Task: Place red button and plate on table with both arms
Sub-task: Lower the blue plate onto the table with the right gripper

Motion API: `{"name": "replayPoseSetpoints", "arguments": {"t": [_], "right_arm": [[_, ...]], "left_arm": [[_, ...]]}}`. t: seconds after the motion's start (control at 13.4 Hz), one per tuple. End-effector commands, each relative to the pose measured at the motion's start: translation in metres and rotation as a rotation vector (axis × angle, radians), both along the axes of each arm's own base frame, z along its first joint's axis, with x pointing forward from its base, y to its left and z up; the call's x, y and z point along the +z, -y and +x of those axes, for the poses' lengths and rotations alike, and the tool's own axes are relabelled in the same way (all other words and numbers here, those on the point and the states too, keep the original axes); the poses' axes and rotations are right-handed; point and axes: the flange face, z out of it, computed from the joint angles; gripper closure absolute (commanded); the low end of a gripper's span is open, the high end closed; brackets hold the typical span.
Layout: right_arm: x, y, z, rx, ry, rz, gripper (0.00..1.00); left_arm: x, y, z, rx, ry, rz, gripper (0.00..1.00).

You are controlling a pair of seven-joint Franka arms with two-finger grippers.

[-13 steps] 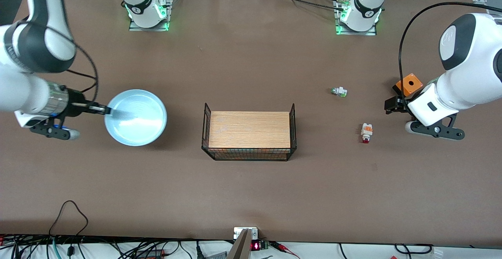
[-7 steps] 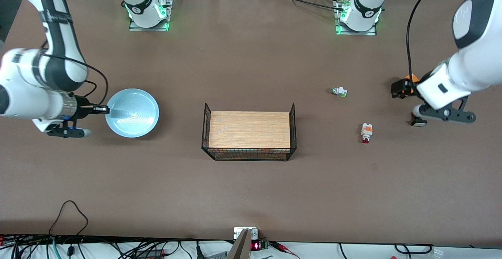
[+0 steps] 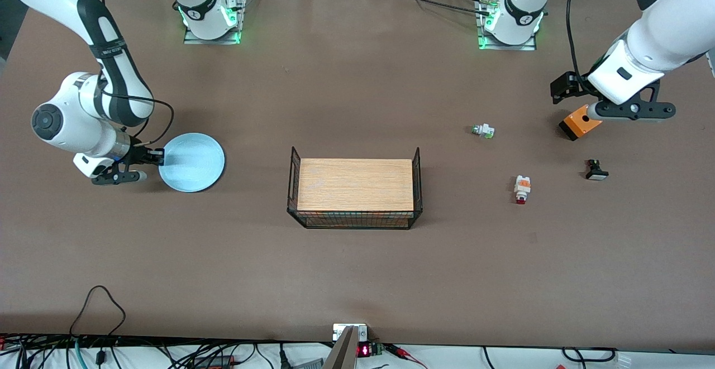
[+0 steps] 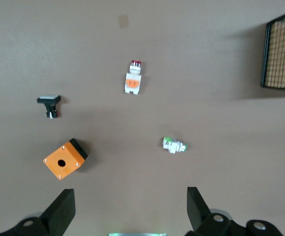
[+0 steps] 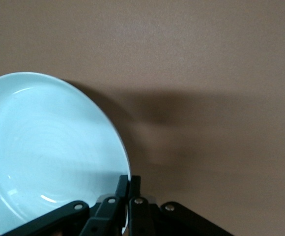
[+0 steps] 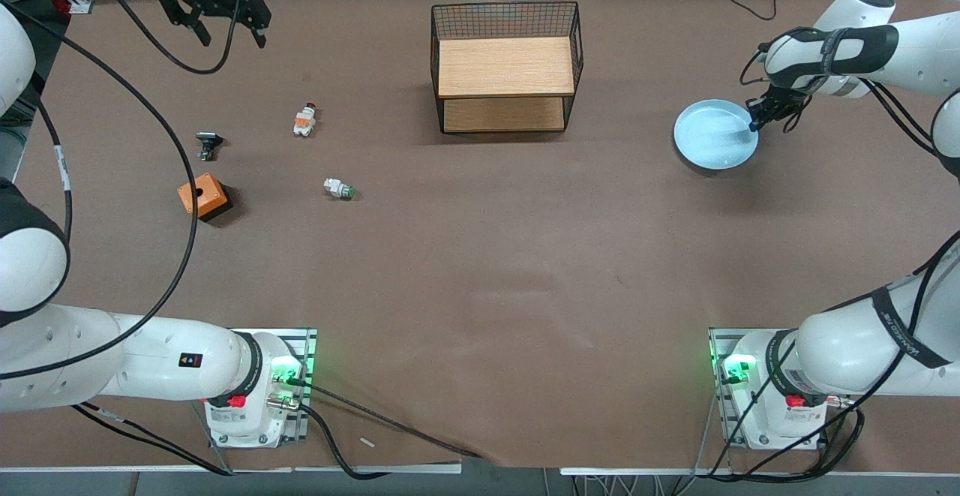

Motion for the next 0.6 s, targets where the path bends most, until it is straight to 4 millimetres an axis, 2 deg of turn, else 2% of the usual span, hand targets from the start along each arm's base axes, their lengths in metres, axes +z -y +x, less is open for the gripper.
{"name": "replayPoseSetpoints", "arguments": {"t": [0.0,0.07,0.22,0.37,0.52], "right_arm": [[0.008,0.006,-0.001,-0.034,0.015,0.009,0.0],[0.019,0.002,0.001,-0.062,0.014,0.009,0.0],[0.053,-0.009,0.012,-0.096,0.005,0.017,0.0],[0.094,-0.03,0.026,-0.118,-0.013,0.022,0.0],[0.14,-0.051,0.043,-0.114,-0.029,0.025,0.0]], "left_arm": [[0.008,-0.011,0.036,0.032,-0.007,-0.035,0.0],[0.017,-0.022,0.045,0.05,0.017,-0.037,0.0],[0.009,-0.019,0.06,0.048,0.017,-0.038,0.0],[0.017,-0.022,0.062,0.056,0.031,-0.046,0.0],[0.028,-0.026,0.052,0.044,0.023,-0.044,0.0]]}}
